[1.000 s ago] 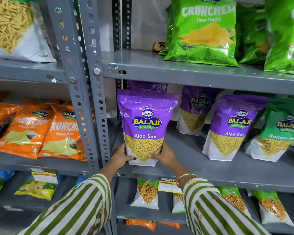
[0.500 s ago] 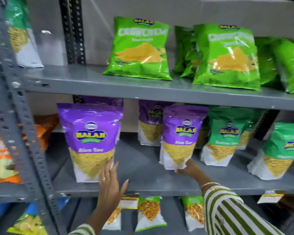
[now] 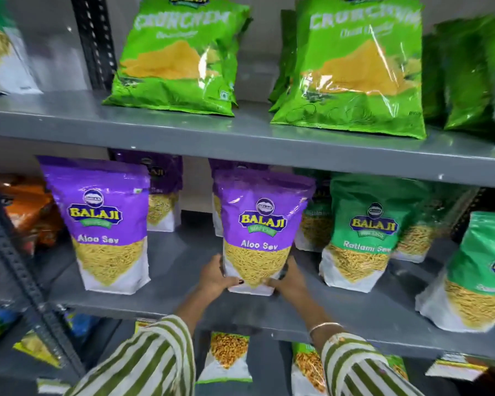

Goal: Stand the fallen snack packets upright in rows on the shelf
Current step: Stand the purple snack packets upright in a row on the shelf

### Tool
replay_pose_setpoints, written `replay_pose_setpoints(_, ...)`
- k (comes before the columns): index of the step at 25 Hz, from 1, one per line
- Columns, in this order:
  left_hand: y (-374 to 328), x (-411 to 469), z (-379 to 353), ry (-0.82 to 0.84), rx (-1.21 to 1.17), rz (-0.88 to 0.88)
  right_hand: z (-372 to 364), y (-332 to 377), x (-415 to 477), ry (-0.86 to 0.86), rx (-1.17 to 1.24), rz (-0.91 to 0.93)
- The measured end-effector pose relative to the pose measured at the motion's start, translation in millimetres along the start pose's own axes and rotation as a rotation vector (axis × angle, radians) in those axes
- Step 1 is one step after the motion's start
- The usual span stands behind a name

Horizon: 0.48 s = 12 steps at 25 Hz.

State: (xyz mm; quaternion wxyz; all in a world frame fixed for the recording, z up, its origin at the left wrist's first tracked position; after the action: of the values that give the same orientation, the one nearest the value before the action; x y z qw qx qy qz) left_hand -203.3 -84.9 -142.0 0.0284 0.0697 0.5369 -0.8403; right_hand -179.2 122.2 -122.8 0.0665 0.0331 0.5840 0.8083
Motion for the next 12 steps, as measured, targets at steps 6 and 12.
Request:
replay_pose_setpoints(6, 10, -33, 68, -0.086, 0.135, 0.022, -57, 34, -39, 0.104, -0.048, -0.017)
replay_pose_setpoints(12, -12, -44, 57, 0.043, 0.02, -0.007, 11, 225, -63, -0.593, -0.568, 0.447)
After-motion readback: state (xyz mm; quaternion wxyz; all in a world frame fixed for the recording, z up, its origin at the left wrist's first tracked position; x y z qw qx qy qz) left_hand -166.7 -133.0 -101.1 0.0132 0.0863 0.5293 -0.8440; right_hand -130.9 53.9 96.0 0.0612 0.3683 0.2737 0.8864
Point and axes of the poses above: each hand's wrist, its own x-axis towards the middle knuckle, its own z-axis out of the back of the hand, y = z × x, the point moved 9 cm from there along x, towards the middle knuckle, and after that the axes turned 1 degree about x, right-handed, at the moved point
